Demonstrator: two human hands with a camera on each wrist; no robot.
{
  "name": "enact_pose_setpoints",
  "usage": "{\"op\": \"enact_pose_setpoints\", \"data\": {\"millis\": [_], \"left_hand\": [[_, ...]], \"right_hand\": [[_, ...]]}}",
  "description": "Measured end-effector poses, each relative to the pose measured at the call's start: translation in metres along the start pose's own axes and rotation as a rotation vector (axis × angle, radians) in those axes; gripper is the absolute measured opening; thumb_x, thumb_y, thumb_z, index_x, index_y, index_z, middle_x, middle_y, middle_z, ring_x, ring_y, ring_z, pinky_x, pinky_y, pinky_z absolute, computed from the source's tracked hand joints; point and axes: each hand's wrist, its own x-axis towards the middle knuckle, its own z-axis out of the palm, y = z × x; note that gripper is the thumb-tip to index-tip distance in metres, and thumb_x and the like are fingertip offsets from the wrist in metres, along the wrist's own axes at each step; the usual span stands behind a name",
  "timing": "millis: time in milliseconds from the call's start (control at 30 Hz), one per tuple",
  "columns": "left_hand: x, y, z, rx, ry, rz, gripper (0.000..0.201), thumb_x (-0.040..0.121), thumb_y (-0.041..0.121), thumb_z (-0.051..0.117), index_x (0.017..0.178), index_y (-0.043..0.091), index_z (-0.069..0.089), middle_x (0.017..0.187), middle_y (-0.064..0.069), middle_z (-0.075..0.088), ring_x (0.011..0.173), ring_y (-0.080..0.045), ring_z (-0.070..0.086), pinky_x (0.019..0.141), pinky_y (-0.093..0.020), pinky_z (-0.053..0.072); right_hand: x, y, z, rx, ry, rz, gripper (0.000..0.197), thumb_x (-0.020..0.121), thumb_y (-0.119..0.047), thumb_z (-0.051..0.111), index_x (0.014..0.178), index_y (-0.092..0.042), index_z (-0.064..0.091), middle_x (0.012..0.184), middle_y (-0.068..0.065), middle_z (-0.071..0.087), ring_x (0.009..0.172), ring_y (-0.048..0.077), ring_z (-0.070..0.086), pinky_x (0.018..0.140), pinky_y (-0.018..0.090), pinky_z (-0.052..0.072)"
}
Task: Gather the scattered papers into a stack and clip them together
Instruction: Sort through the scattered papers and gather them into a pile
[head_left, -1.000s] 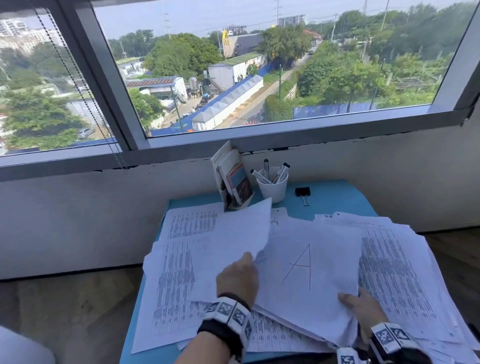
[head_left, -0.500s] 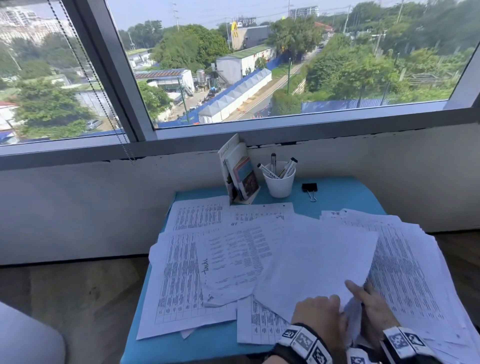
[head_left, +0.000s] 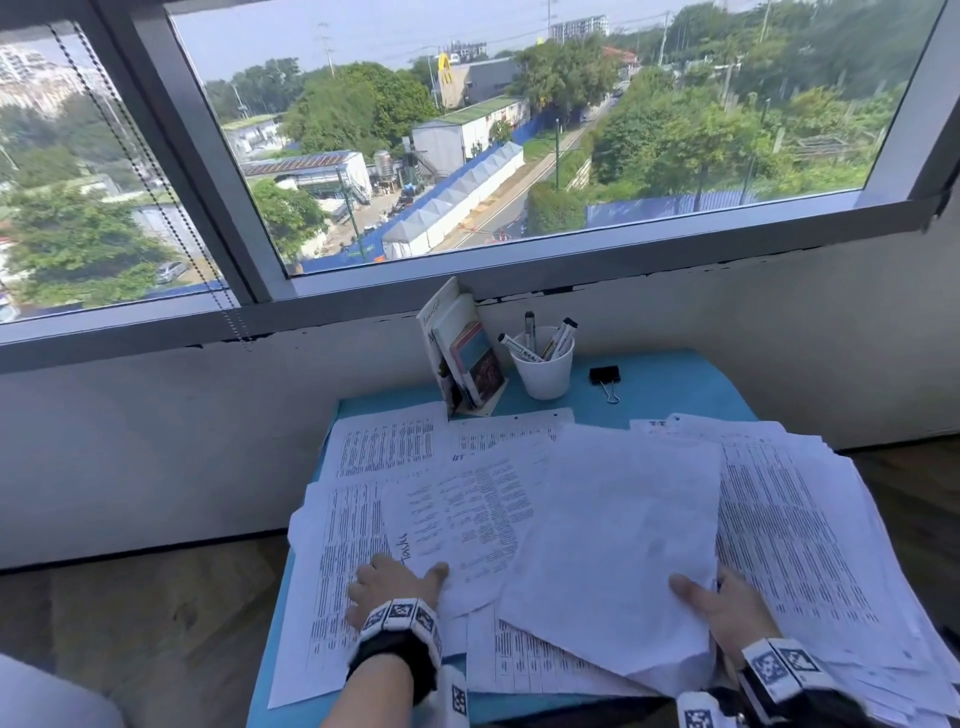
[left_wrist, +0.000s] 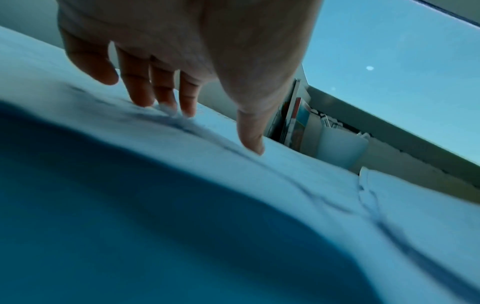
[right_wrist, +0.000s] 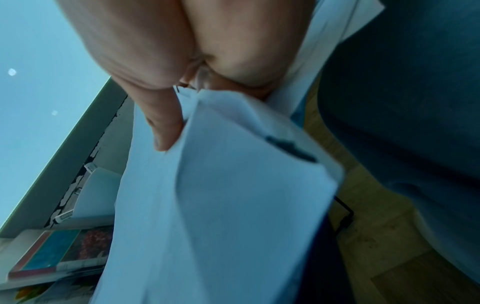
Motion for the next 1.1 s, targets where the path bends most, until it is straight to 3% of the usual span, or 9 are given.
{"op": "enact_pose_setpoints", "data": {"millis": [167,267,333,467,567,700,800,967,1100], "left_hand": [[0.002,0.004,-0.001,-0.334,-0.096,0.083,0.021,0.082,0.020,0.063,0.099,0.009,0.055,0.098,-0.010,0.062,0.084,-0.025,0.055,0.077,-0.028,0.047],[-0.003,0.007,-0.005,-0.605,-0.081,0.035,0.026,0.089,0.007,0.053,0.115,0.005,0.047,0.098,-0.014,0.056,0.081,-0.027,0.053,0.071,-0.031,0.046],[-0.004,0.008,-0.011,-0.841,-0.056,-0.049,0.038,0.093,0.001,0.044,0.130,0.003,0.037,0.116,-0.021,0.055,0.093,-0.034,0.054,0.081,-0.040,0.049],[-0.007,0.010,-0.031,-1.026,0.145,-0.117,0.037,0.098,0.002,0.034,0.132,-0.004,0.047,0.129,-0.024,0.054,0.115,-0.039,0.052,0.089,-0.039,0.041],[-0.013,0.023,-0.046,-1.239,0.310,-0.094,0.034,0.099,0.009,0.033,0.128,0.002,0.050,0.127,-0.020,0.056,0.113,-0.037,0.055,0.090,-0.037,0.044],[-0.036,0.055,-0.052,-1.432,0.312,0.001,0.025,0.098,0.014,0.037,0.119,0.009,0.051,0.116,-0.017,0.059,0.099,-0.031,0.059,0.083,-0.034,0.048],[-0.073,0.073,-0.038,-1.460,0.150,0.078,0.016,0.096,0.017,0.046,0.111,0.021,0.045,0.108,-0.009,0.060,0.092,-0.026,0.061,0.084,-0.040,0.054],[-0.137,0.078,0.032,-1.173,-0.071,0.065,0.020,0.095,0.016,0.047,0.114,0.017,0.042,0.089,-0.002,0.057,0.078,-0.024,0.058,0.072,-0.032,0.046],[-0.167,0.074,0.065,-1.039,-0.174,-0.008,0.008,0.096,0.015,0.044,0.102,0.013,0.040,0.082,-0.004,0.050,0.063,-0.016,0.050,0.053,-0.022,0.038]], "right_hand": [[-0.006,-0.005,-0.001,-0.040,0.006,-0.005,0.025,0.078,-0.015,0.074,0.098,-0.008,0.061,0.085,0.014,0.065,0.085,0.030,0.064,0.087,0.046,0.051],[-0.011,-0.009,-0.001,-0.061,-0.009,-0.016,0.021,0.081,-0.012,0.070,0.100,-0.006,0.061,0.089,0.016,0.065,0.082,0.028,0.061,0.081,0.038,0.049],[-0.013,-0.010,-0.001,-0.073,-0.016,-0.024,0.023,0.083,-0.013,0.069,0.103,-0.005,0.061,0.090,0.015,0.065,0.082,0.027,0.061,0.080,0.036,0.048],[-0.012,-0.008,-0.001,-0.101,-0.008,-0.019,0.034,0.083,-0.016,0.068,0.112,-0.001,0.061,0.101,0.017,0.067,0.088,0.029,0.062,0.085,0.039,0.050],[-0.010,-0.006,0.000,-0.119,0.000,-0.018,0.034,0.084,-0.017,0.068,0.114,-0.002,0.061,0.098,0.016,0.066,0.088,0.028,0.062,0.083,0.038,0.050],[-0.007,-0.005,0.001,-0.133,0.001,-0.007,0.034,0.082,-0.022,0.070,0.111,-0.005,0.062,0.102,0.016,0.068,0.094,0.033,0.065,0.087,0.045,0.052],[-0.003,-0.003,0.002,-0.111,0.010,0.009,0.024,0.082,-0.023,0.070,0.102,-0.011,0.062,0.102,0.015,0.068,0.094,0.033,0.065,0.087,0.046,0.052],[0.005,0.007,-0.001,-0.023,-0.008,0.063,0.007,0.081,-0.021,0.069,0.086,-0.022,0.065,0.099,0.014,0.070,0.091,0.035,0.066,0.089,0.056,0.050],[0.022,0.025,-0.006,0.115,-0.060,0.097,0.047,0.056,-0.043,0.072,0.097,-0.021,0.069,0.109,0.013,0.069,0.097,0.033,0.065,0.095,0.056,0.046]]}}
